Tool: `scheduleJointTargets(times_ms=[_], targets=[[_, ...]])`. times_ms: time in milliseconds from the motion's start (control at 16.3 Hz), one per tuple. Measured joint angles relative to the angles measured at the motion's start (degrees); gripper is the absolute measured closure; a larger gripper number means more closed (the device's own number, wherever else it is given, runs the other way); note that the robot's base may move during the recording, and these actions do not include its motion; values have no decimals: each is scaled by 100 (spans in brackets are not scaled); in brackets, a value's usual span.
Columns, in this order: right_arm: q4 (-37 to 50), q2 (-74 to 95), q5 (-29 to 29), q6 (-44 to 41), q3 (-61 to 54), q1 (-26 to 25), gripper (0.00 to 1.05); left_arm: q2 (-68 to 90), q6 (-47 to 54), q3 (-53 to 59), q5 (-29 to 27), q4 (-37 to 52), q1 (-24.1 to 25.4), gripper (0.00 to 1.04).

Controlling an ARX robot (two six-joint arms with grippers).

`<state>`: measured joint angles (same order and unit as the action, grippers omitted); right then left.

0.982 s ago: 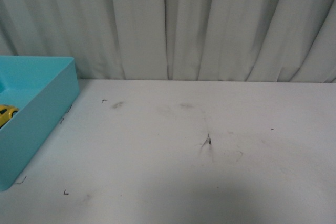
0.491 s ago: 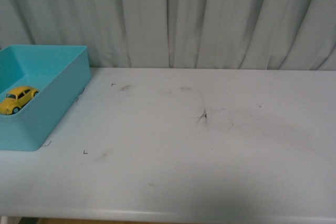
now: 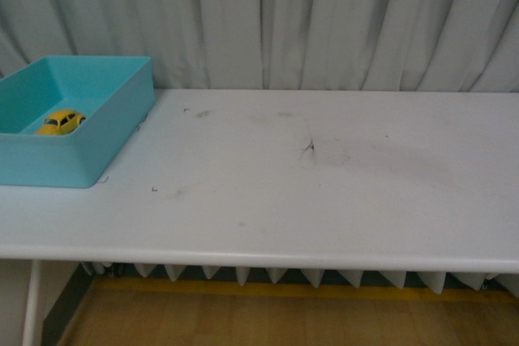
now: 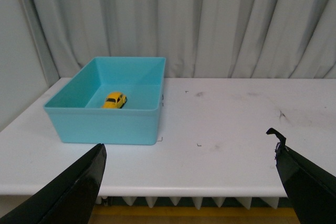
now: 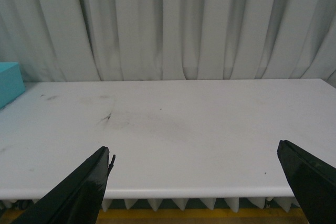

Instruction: Wind up and store yellow beetle toy

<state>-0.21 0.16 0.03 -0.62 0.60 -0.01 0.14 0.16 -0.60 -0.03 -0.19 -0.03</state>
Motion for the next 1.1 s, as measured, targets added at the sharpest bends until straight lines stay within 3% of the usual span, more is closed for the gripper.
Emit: scheduleJointTargets(times_ms=[1104], targets=[[0,0,0,0,0,0,7,0,0,0,0,-2,0,7]])
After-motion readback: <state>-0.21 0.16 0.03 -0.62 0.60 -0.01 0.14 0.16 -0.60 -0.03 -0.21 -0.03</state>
